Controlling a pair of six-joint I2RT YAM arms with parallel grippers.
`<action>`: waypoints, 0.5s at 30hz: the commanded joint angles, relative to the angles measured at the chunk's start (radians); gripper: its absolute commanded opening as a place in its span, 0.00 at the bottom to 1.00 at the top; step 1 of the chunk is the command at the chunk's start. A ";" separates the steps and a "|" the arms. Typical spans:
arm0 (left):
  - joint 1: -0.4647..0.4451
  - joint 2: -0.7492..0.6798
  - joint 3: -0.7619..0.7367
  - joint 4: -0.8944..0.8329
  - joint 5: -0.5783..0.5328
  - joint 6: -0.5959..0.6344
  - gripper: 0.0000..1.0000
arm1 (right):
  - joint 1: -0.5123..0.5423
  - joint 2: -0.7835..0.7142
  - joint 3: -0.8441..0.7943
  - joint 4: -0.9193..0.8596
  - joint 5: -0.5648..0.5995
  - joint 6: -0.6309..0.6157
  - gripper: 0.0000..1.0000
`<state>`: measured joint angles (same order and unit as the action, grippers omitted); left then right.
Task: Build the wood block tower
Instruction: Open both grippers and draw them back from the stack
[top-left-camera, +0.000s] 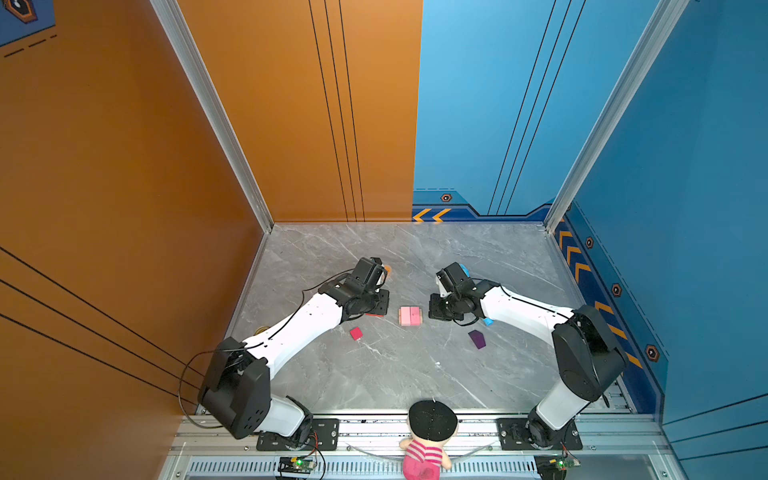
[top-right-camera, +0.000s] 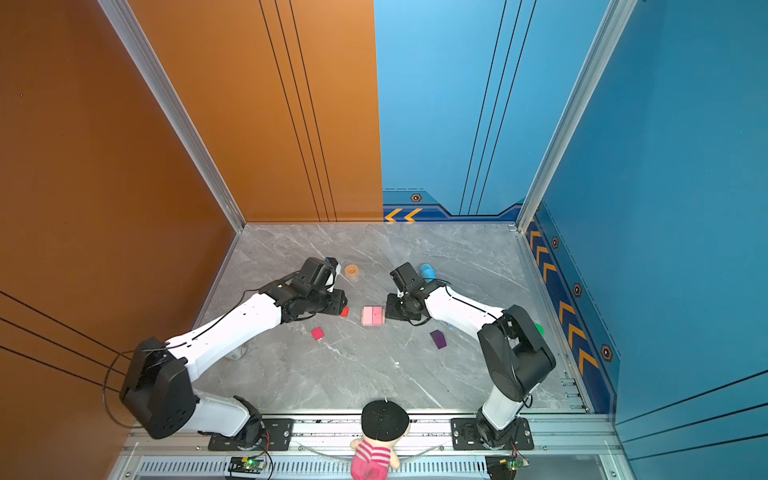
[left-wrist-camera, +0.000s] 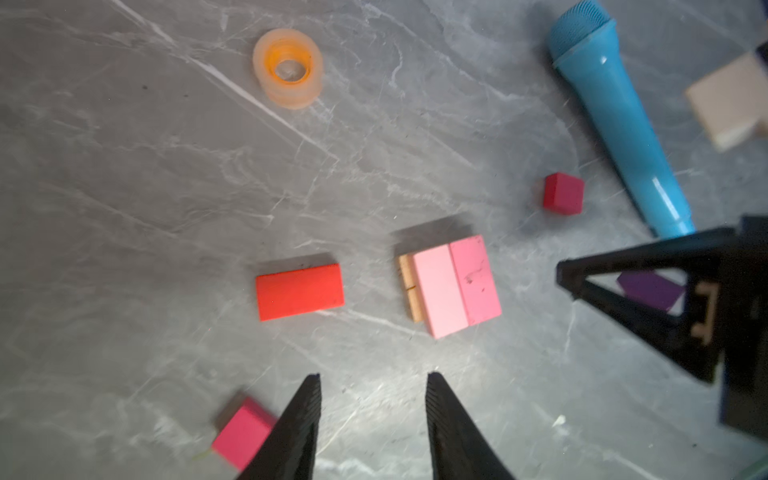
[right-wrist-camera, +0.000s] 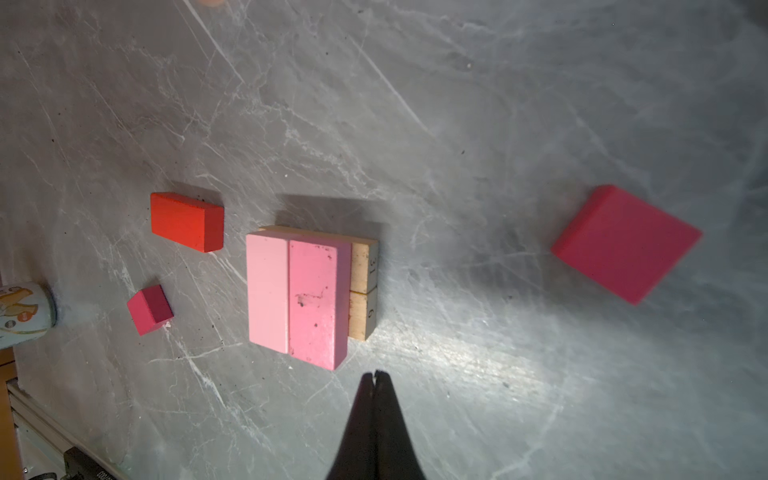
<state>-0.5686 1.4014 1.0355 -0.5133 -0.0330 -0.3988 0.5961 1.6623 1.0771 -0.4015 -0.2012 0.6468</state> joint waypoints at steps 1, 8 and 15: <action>0.004 -0.045 -0.075 -0.128 -0.092 -0.031 0.51 | -0.013 -0.042 -0.025 -0.024 0.040 -0.031 0.06; 0.014 -0.079 -0.190 -0.143 -0.100 -0.138 0.60 | -0.036 -0.082 -0.066 -0.010 0.047 -0.047 0.10; 0.021 -0.032 -0.209 -0.143 -0.120 -0.180 0.63 | -0.070 -0.128 -0.117 0.012 0.047 -0.052 0.13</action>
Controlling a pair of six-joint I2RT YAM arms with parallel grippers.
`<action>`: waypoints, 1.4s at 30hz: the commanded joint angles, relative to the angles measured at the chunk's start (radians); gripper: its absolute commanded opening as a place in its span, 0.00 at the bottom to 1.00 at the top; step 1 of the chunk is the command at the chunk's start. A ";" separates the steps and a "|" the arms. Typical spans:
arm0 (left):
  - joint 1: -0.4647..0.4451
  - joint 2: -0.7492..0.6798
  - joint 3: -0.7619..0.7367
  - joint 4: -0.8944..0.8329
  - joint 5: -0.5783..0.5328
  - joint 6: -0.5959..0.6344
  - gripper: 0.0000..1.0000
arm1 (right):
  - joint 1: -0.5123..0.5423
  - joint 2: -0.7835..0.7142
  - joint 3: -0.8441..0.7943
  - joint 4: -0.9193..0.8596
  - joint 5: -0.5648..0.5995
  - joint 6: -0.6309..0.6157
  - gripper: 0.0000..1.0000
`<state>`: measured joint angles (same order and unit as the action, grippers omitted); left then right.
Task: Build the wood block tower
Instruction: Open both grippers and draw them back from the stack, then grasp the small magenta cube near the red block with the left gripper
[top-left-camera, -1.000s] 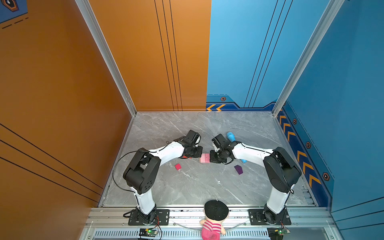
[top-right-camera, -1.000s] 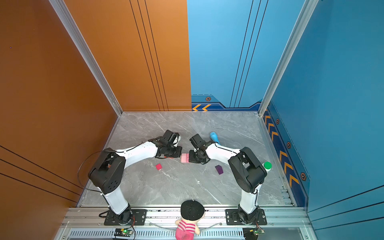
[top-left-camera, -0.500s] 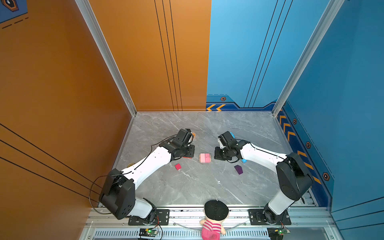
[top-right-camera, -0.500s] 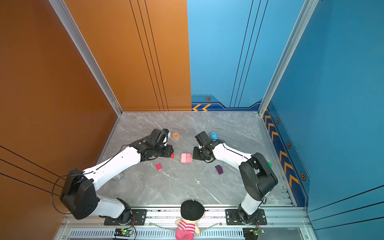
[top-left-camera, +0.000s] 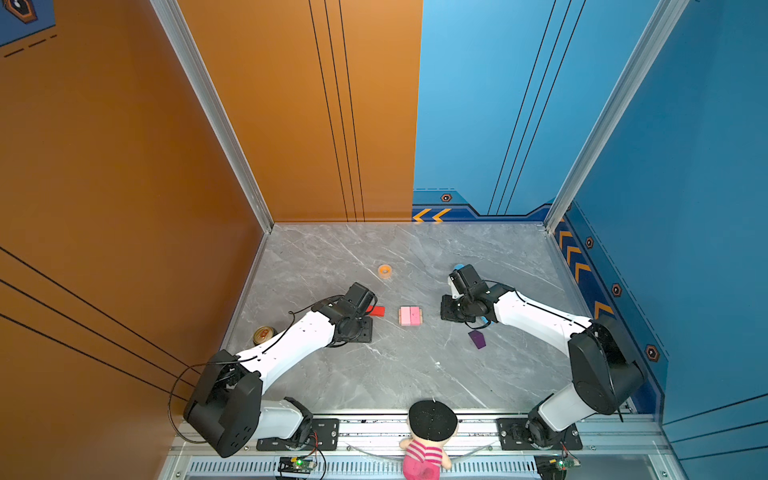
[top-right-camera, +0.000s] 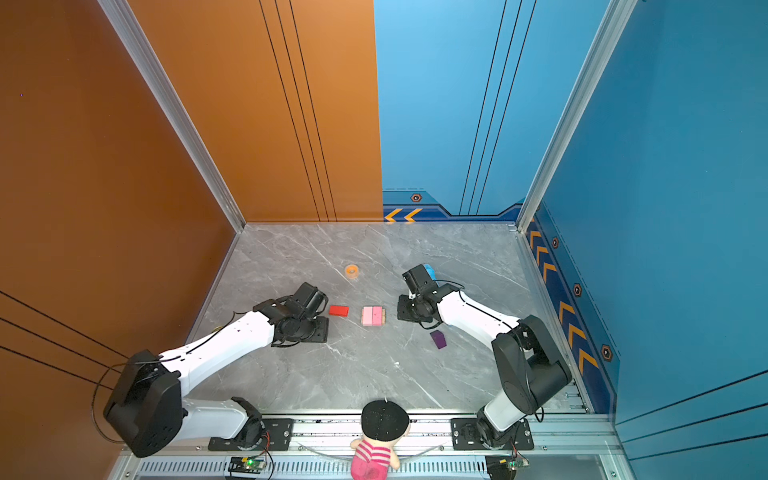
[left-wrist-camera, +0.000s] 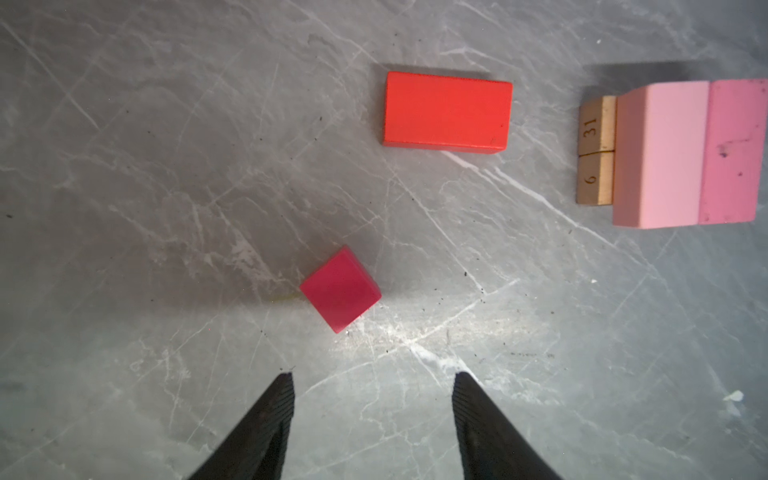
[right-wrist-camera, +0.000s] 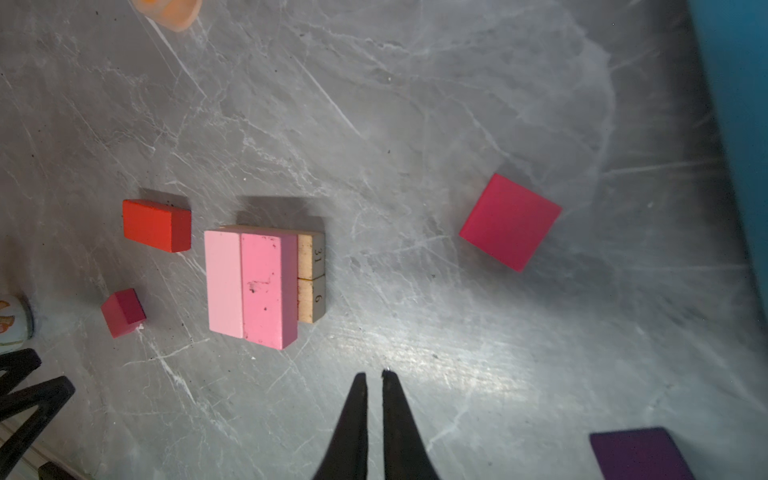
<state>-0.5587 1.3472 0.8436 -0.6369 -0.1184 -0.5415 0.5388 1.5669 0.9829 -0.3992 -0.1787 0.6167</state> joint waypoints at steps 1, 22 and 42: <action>0.014 0.030 -0.021 -0.018 -0.035 -0.045 0.64 | -0.018 -0.038 -0.033 0.015 0.023 -0.021 0.13; 0.078 0.116 -0.080 0.187 0.020 -0.254 0.63 | -0.089 -0.061 -0.126 0.089 -0.021 -0.016 0.14; 0.089 0.180 -0.063 0.210 0.025 -0.265 0.47 | -0.109 -0.057 -0.146 0.112 -0.038 -0.009 0.14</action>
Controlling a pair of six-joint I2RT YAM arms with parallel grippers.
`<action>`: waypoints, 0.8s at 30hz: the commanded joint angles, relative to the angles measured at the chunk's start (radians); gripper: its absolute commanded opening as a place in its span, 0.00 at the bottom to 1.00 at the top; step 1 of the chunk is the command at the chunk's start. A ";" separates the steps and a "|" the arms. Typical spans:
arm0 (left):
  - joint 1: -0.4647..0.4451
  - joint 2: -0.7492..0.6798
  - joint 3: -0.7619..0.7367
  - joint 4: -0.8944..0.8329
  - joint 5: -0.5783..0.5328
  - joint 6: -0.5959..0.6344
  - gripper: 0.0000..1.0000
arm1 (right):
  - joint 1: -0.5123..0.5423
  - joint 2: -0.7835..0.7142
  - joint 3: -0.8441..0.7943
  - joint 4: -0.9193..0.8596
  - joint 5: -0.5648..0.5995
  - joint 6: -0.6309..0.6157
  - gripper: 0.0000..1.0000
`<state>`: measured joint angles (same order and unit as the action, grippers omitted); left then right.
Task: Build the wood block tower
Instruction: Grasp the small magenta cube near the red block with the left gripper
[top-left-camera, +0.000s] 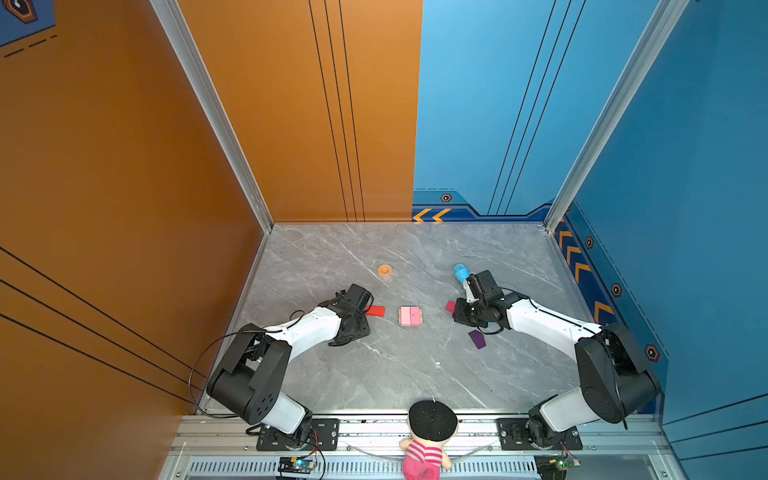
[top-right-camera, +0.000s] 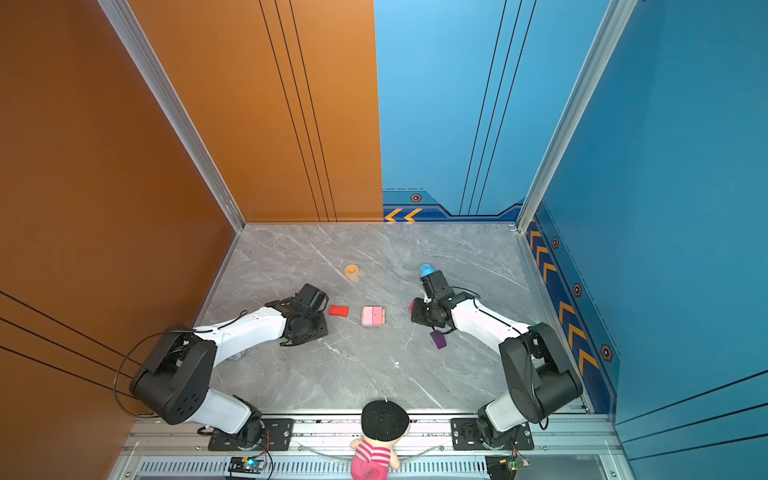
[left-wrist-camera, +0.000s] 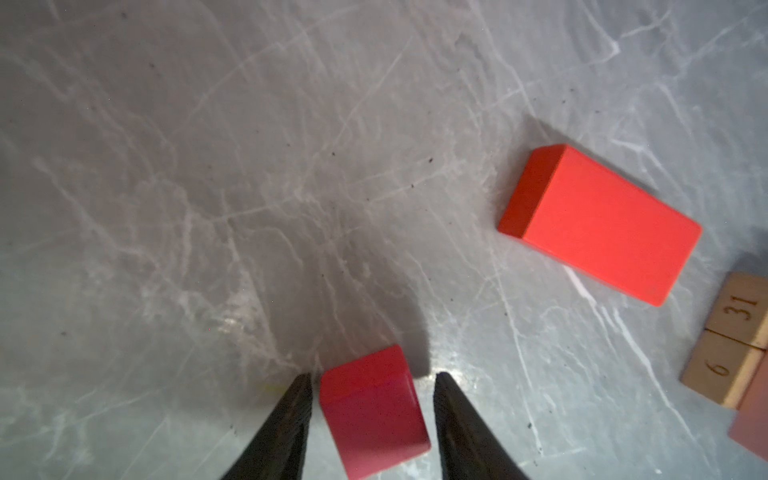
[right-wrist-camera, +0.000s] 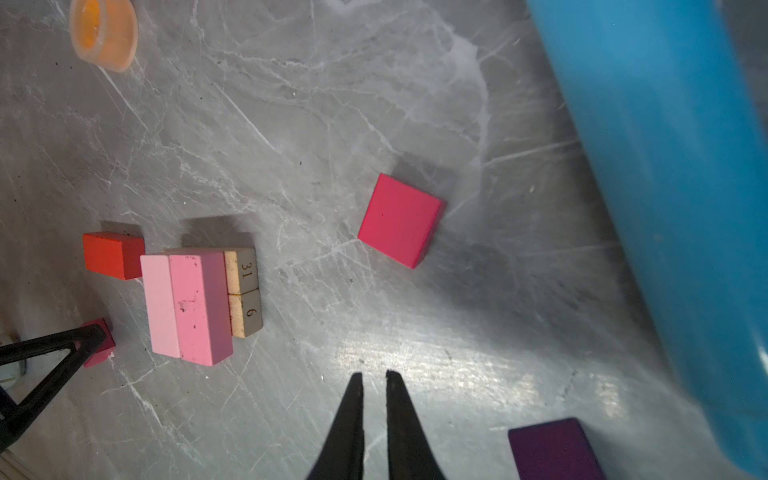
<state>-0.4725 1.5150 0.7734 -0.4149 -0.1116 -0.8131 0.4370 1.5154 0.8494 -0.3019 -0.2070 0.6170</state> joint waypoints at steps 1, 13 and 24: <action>0.003 0.011 0.011 -0.014 0.018 0.010 0.46 | -0.007 -0.004 -0.012 0.017 -0.012 -0.010 0.14; -0.031 0.045 0.076 -0.102 0.003 0.115 0.38 | -0.004 0.014 -0.010 0.021 -0.023 -0.005 0.14; -0.044 0.039 0.073 -0.122 -0.003 0.123 0.48 | -0.002 0.017 -0.012 0.018 -0.019 -0.005 0.14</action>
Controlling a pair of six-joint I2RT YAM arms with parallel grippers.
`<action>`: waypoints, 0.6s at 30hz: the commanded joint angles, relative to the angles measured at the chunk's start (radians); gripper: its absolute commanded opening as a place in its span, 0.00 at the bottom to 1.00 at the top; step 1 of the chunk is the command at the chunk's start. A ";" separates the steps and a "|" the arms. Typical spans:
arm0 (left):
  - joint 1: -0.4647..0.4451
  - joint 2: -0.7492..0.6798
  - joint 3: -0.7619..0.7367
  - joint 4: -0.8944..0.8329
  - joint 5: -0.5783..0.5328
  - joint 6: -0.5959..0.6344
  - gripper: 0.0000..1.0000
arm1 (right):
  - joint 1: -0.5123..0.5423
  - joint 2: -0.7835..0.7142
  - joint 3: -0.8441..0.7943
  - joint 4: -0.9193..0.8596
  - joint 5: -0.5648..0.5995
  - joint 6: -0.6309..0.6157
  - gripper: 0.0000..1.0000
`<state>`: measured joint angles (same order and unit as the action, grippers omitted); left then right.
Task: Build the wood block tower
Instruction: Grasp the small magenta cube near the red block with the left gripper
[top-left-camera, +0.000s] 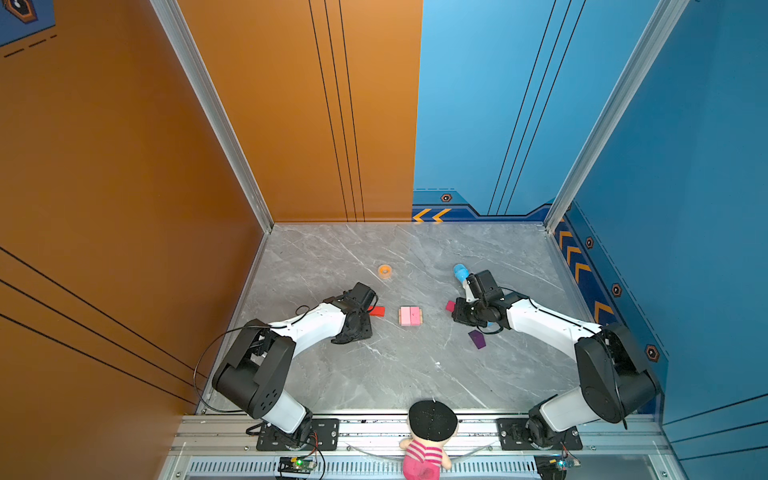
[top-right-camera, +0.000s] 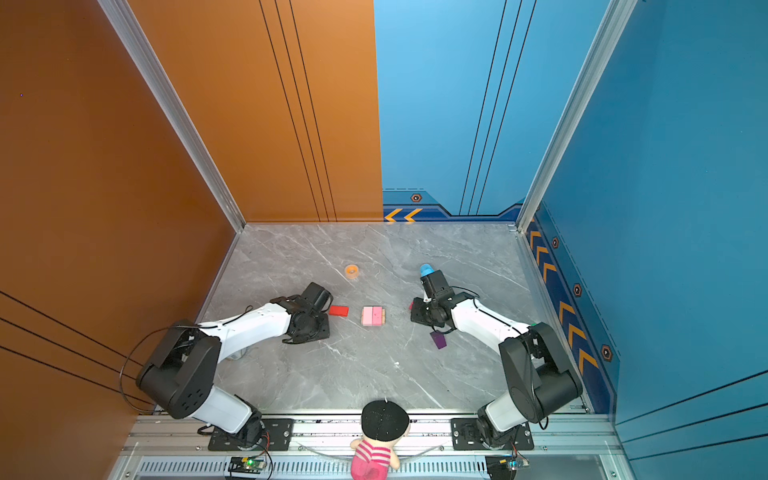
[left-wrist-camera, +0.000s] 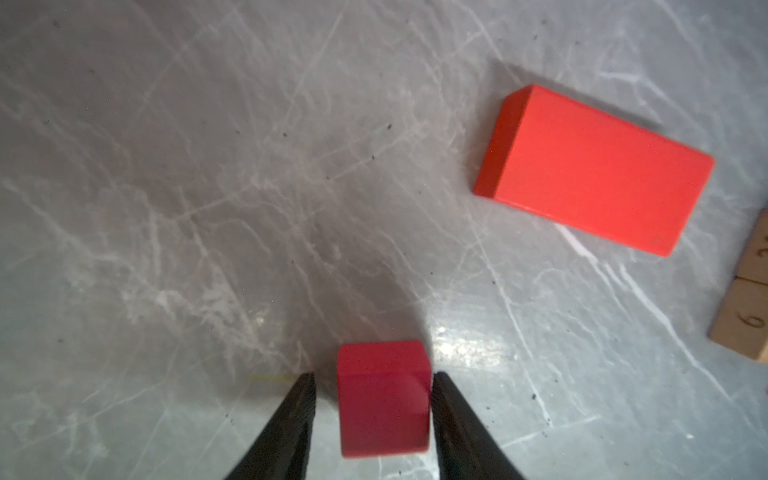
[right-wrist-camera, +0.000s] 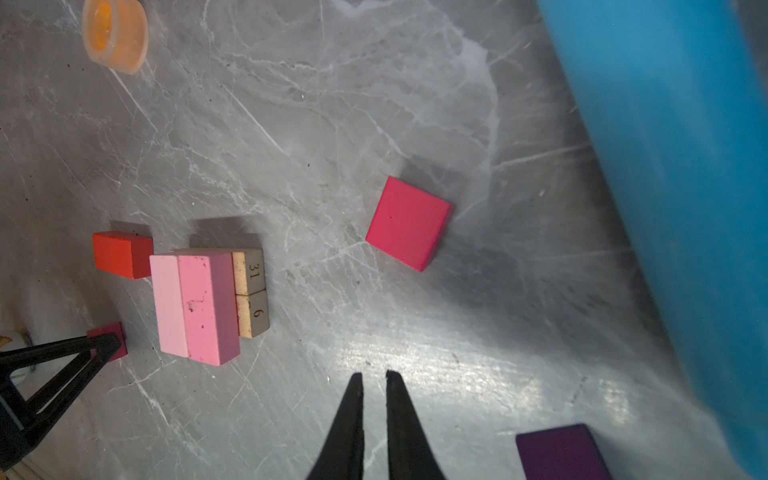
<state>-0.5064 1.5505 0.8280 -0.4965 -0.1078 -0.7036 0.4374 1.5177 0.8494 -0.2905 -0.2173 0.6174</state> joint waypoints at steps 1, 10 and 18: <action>-0.012 0.003 0.019 -0.043 -0.010 0.014 0.47 | -0.002 0.016 -0.012 0.005 -0.009 -0.005 0.14; -0.024 -0.003 0.028 -0.057 -0.028 0.014 0.39 | 0.000 0.022 -0.012 0.010 -0.010 -0.005 0.14; -0.029 -0.004 0.045 -0.064 -0.027 0.020 0.26 | 0.001 0.021 -0.015 0.008 -0.007 -0.006 0.14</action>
<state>-0.5251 1.5505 0.8371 -0.5259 -0.1131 -0.6960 0.4374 1.5230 0.8474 -0.2836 -0.2173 0.6174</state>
